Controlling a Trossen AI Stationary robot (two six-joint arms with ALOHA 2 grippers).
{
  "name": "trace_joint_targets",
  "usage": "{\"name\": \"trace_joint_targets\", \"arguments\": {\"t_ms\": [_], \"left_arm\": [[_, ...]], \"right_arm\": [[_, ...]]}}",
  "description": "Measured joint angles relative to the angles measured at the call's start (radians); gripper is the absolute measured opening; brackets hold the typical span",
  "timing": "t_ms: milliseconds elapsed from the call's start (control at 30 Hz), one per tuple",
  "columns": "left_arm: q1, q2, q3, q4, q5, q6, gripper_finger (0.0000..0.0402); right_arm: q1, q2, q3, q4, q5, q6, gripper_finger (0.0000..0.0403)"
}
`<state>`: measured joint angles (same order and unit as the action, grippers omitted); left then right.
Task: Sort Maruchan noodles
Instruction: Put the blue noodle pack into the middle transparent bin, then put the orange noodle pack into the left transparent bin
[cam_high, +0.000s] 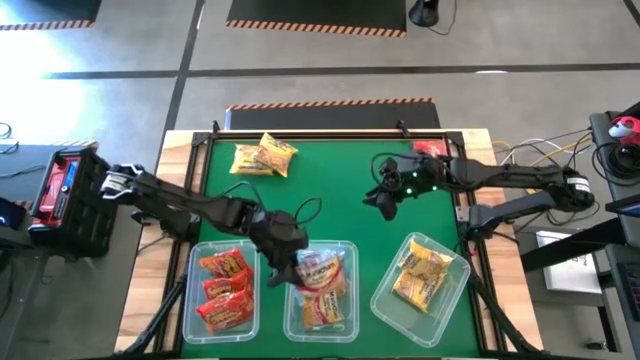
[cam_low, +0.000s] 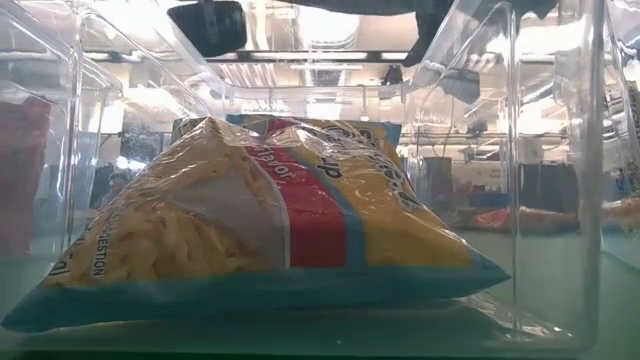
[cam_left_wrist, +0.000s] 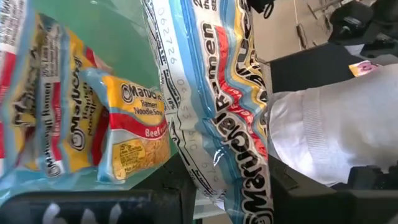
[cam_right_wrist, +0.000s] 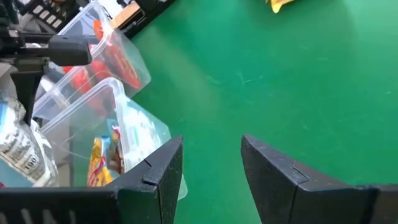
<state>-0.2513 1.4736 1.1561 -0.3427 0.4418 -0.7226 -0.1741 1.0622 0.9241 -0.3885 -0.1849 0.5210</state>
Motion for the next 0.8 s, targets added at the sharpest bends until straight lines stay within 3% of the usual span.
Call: {"name": "trace_joint_targets", "arguments": {"t_ms": [133, 333, 800], "left_arm": [[-0.019, 0.008, 0.0, 0.012, -0.002, -0.019, 0.0095], [-0.025, 0.011, -0.006, -0.022, 0.075, -0.045, 0.0106], [-0.026, 0.011, -0.02, 0.004, 0.039, -0.03, 0.0109]], "right_arm": [[0.026, 0.0, 0.0, -0.002, 0.003, 0.004, 0.0153], [0.028, 0.0, 0.0, -0.033, 0.006, 0.004, 0.0153], [0.028, 0.001, 0.0, -0.035, 0.009, 0.002, 0.0153]]}}
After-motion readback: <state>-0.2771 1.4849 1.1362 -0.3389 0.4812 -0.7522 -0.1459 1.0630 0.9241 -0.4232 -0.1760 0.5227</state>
